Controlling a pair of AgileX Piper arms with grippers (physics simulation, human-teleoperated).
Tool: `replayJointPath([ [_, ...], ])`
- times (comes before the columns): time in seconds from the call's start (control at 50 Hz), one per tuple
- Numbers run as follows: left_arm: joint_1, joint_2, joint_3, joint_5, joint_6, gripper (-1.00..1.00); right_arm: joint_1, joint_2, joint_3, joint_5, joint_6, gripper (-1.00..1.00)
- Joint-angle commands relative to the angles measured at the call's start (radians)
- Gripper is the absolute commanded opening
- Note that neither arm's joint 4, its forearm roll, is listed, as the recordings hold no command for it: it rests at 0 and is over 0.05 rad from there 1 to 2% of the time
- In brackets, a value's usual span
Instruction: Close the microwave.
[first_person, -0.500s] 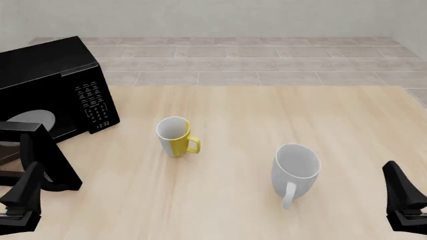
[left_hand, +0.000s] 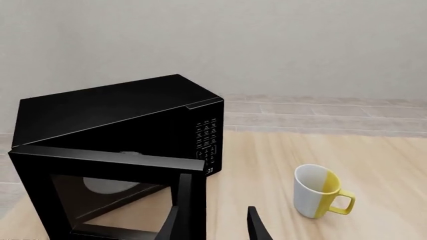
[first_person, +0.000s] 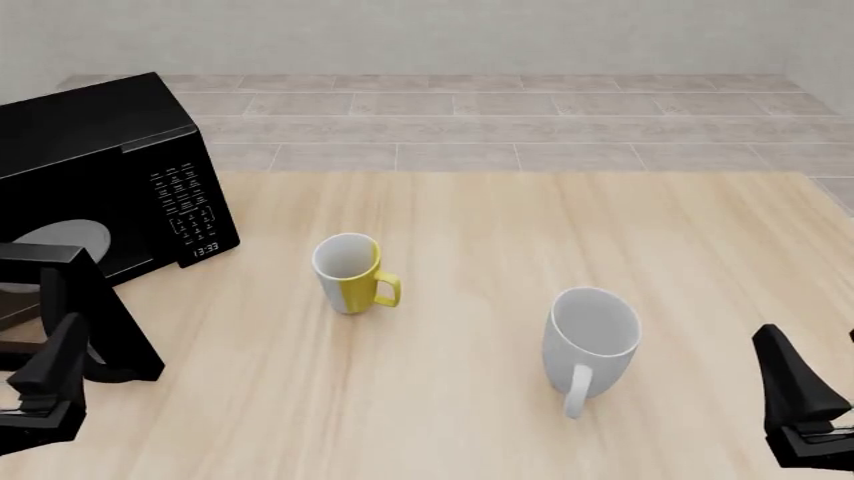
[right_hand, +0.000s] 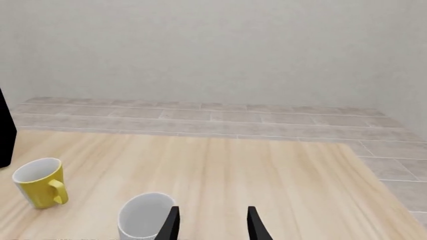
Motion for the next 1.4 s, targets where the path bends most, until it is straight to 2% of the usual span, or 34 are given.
replayJointPath([
  [0.02,0.029,0.253,0.001,-0.21,-0.02,1.0,0.014,0.011,0.005,-0.017,0.003,1.0],
  [0.04,0.031,0.321,0.001,-0.269,-0.029,1.0,0.015,0.013,0.004,-0.019,0.005,1.0],
  [0.08,0.032,0.371,0.001,-0.311,-0.027,1.0,0.015,0.017,0.005,-0.024,0.007,1.0],
  [0.2,0.021,0.477,0.001,-0.394,-0.045,1.0,0.027,0.041,0.006,-0.042,-0.005,1.0],
  [0.24,0.017,0.514,0.001,-0.428,-0.03,1.0,0.027,0.039,0.005,-0.042,-0.008,1.0],
  [0.3,0.017,0.716,0.0,-0.576,-0.067,1.0,0.031,0.035,0.004,-0.039,-0.006,1.0],
  [0.34,0.031,0.721,0.001,-0.593,-0.042,1.0,0.031,0.04,0.004,-0.043,-0.004,1.0],
  [0.46,0.028,0.704,0.0,-0.58,-0.031,1.0,0.035,0.029,0.004,-0.036,-0.001,1.0],
  [0.56,0.036,0.84,-0.003,-0.686,-0.033,1.0,0.044,-0.005,0.006,-0.004,-0.001,1.0],
  [0.6,0.039,0.844,-0.004,-0.69,-0.031,1.0,0.045,-0.004,0.006,-0.004,-0.002,1.0],
  [0.64,0.041,0.786,-0.057,-0.569,-0.037,1.0,0.049,-0.004,0.006,-0.003,-0.004,1.0],
  [0.66,0.043,0.79,-0.064,-0.565,-0.036,1.0,0.05,-0.004,0.006,-0.002,-0.002,1.0],
  [0.68,0.05,0.871,-0.026,-0.683,-0.03,1.0,0.049,-0.004,0.006,-0.004,-0.002,1.0],
  [0.7,0.048,0.837,-0.068,-0.6,-0.029,1.0,0.05,-0.004,0.006,-0.004,-0.003,1.0],
  [0.72,0.048,0.831,-0.085,-0.573,-0.033,1.0,0.052,-0.004,0.005,-0.005,-0.001,1.0],
  [0.76,0.051,0.875,-0.088,-0.609,-0.029,1.0,0.052,-0.005,0.005,-0.007,-0.003,1.0],
  [0.78,0.049,0.942,-0.059,-0.705,-0.028,1.0,0.053,-0.005,0.005,-0.007,-0.002,1.0],
  [0.8,0.034,0.934,-0.107,-0.629,-0.057,1.0,0.054,-0.006,0.005,-0.007,-0.001,1.0],
  [0.84,0.043,0.945,-0.137,-0.605,-0.052,1.0,0.056,-0.006,0.005,-0.007,0.001,1.0],
  [0.9,0.066,0.984,-0.151,-0.626,-0.012,1.0,0.057,-0.007,0.006,-0.005,0.0,1.0],
  [1.14,0.068,1.072,-0.223,-0.626,-0.022,1.0,0.065,-0.008,0.006,-0.004,0.007,1.0],
  [1.18,0.072,1.077,-0.235,-0.624,0.001,1.0,0.066,-0.008,0.006,-0.003,0.009,1.0],
  [1.4,0.073,1.113,-0.287,-0.607,0.025,1.0,0.064,-0.009,0.005,-0.004,0.005,1.0],
])
